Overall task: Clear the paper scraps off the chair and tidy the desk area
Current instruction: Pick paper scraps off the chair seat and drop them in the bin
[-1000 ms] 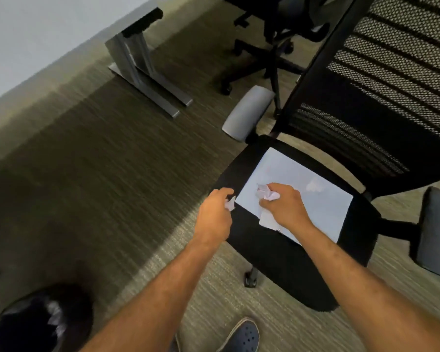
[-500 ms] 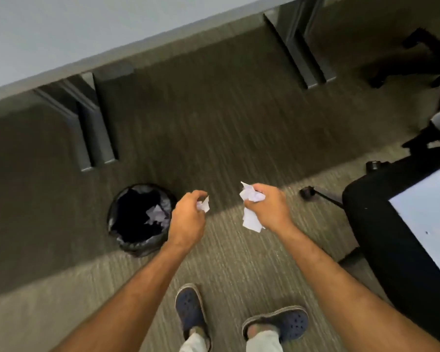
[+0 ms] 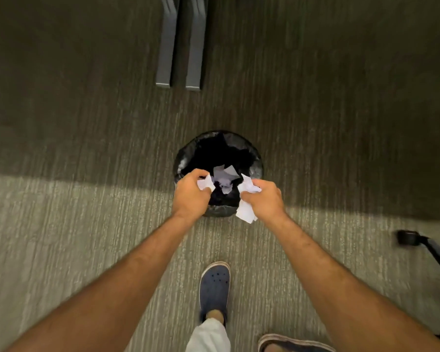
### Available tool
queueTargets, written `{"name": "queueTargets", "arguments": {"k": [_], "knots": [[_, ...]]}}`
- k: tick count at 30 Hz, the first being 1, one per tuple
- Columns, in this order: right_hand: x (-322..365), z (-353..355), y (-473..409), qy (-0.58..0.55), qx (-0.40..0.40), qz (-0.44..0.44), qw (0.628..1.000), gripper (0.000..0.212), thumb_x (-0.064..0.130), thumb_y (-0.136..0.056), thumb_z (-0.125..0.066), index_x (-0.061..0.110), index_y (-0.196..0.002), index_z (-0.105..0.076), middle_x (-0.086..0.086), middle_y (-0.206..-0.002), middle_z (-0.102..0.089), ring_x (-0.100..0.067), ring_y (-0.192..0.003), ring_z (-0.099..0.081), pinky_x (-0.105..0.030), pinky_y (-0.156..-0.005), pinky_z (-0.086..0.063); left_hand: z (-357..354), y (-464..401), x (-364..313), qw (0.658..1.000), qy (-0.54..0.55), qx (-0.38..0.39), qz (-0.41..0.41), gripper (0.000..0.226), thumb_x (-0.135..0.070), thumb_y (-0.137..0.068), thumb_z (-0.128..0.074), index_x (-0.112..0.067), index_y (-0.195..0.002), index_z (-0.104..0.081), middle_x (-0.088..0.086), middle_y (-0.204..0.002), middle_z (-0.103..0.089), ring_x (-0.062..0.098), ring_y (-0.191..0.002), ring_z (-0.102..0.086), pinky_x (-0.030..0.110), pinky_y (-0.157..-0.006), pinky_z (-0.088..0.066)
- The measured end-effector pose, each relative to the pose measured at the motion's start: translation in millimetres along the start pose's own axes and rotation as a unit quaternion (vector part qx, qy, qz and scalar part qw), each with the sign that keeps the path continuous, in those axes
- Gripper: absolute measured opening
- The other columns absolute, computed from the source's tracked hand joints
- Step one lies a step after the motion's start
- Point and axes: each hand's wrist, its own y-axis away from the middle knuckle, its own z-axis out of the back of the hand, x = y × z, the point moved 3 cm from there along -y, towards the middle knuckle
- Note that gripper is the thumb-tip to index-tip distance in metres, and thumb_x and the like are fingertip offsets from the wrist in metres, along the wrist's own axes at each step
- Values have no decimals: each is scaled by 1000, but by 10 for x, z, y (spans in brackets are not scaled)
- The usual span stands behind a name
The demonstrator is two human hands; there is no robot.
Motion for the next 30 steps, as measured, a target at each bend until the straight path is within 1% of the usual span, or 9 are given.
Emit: {"name": "queueTargets", "arguments": {"k": [3, 6, 10, 12, 15, 17, 21, 24, 30], "knots": [[-167, -328, -408, 12, 2, -24, 1000, 5, 9, -80, -73, 8, -79, -69, -8, -75, -65, -28, -74, -61, -27, -55, -44, -213, -349, 266, 1000, 16, 2, -1, 32, -9, -92, -61, -24, -121, -61, -4, -124, -62, 20, -72, -64, 30, -64, -51], [-301, -467, -704, -2, -21, -44, 999, 10, 13, -80, -75, 12, -84, -66, -11, -88, -69, -25, -76, -62, -26, -58, -43, -424, -616, 419, 1000, 13, 11, -1, 33, -9, -94, -60, -19, -126, -59, 1, -124, -61, 23, -73, -61, 34, -68, -52], [-381, -516, -852, -51, -35, -30, 998, 40, 39, -72, -79, 3, -75, -61, -13, -73, -65, -33, -71, -63, -43, -65, -53, -632, -781, 428, 999, 32, 8, 0, 38, -17, -94, -62, -18, -132, -57, 3, -125, -61, 22, -103, -62, 35, -90, -52], [-410, -486, -828, -94, -24, -32, 995, 60, 52, -64, -78, 2, -94, -66, -11, -84, -66, -31, -83, -68, -49, -77, -57, -678, -762, 348, 999, 46, 5, -2, 42, -20, -93, -64, -17, -135, -56, 2, -128, -61, 16, -113, -58, 28, -93, -46], [-454, -311, -721, -132, -17, -37, 990, 85, 56, -63, -75, 5, -129, -59, -9, -124, -67, -24, -112, -66, -50, -95, -55, -678, -621, 144, 999, 35, 13, -15, 43, -22, -95, -63, -18, -137, -54, 0, -132, -59, 13, -120, -55, 22, -92, -39], [-413, -50, -554, -150, -34, -26, 988, 80, 53, -63, -75, 13, -130, -62, -6, -121, -69, -19, -106, -69, -46, -94, -56, -661, -501, -57, 999, 35, 15, -32, 45, -24, -94, -65, -21, -137, -53, -2, -129, -60, 14, -120, -56, 26, -96, -44], [-360, 822, -67, -167, -80, -5, 983, 44, 26, -78, -79, 19, -121, -69, 0, -107, -71, -14, -97, -70, -42, -94, -57, -722, -92, -877, 995, 37, 32, -81, 49, -28, -89, -69, -25, -136, -52, -6, -124, -61, 9, -114, -57, 30, -98, -47], [-377, 1639, 375, -187, -113, 10, 976, 38, 21, -83, -76, 19, -120, -69, 2, -110, -71, -13, -102, -68, -36, -97, -54, -916, 341, -1713, 989, 27, 62, -134, 50, -27, -87, -73, -22, -134, -55, -5, -124, -62, 12, -110, -59, 32, -97, -49], [-643, 3305, 1311, -218, -200, 16, 955, 36, 19, -82, -76, 20, -117, -70, 1, -103, -71, -14, -98, -68, -38, -97, -53, -1546, 1468, -3391, 958, -17, 135, -251, 49, -33, -83, -74, -25, -129, -59, -7, -117, -65, 10, -107, -60, 35, -95, -50]]}}
